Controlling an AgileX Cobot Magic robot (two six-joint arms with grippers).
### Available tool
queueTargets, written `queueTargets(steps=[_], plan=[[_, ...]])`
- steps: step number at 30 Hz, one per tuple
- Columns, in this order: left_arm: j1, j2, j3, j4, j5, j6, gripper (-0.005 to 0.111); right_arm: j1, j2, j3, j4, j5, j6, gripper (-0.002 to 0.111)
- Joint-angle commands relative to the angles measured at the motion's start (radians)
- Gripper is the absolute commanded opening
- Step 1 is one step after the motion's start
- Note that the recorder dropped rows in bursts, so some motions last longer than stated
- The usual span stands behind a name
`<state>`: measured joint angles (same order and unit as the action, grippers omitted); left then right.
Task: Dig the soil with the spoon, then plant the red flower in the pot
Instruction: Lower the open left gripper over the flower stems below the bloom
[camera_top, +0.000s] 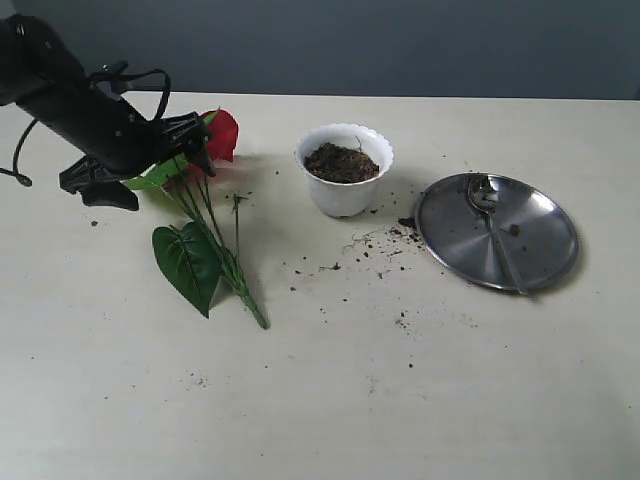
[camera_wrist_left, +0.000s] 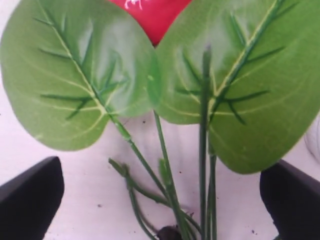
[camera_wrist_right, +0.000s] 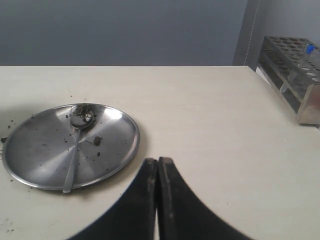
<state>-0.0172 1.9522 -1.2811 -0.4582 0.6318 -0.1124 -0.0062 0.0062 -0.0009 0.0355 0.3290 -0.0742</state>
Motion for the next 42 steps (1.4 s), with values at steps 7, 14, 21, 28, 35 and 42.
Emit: queueTargets(steps=[7, 14, 21, 28, 35, 42], plan=[[-0.077, 0.067, -0.169, 0.267, 0.181, -0.131, 0.103, -0.004, -0.006, 0.001, 0.001, -0.008, -0.002, -0.001], [-0.115, 0.142, -0.265, 0.396, 0.305, -0.231, 0.103, -0.004, -0.006, 0.001, 0.001, -0.008, -0.002, -0.001], [-0.116, 0.209, -0.329, 0.381, 0.326, -0.246, 0.103, -0.004, -0.006, 0.001, 0.001, -0.008, -0.002, -0.001], [-0.162, 0.255, -0.361, 0.407, 0.297, -0.249, 0.103, -0.004, -0.006, 0.001, 0.001, -0.004, -0.002, -0.001], [-0.166, 0.3, -0.364, 0.43, 0.308, -0.249, 0.103, -0.004, -0.006, 0.001, 0.001, -0.004, -0.002, -0.001], [-0.166, 0.315, -0.364, 0.45, 0.288, -0.245, 0.103, -0.004, -0.006, 0.001, -0.001, -0.01, -0.002, -0.001]])
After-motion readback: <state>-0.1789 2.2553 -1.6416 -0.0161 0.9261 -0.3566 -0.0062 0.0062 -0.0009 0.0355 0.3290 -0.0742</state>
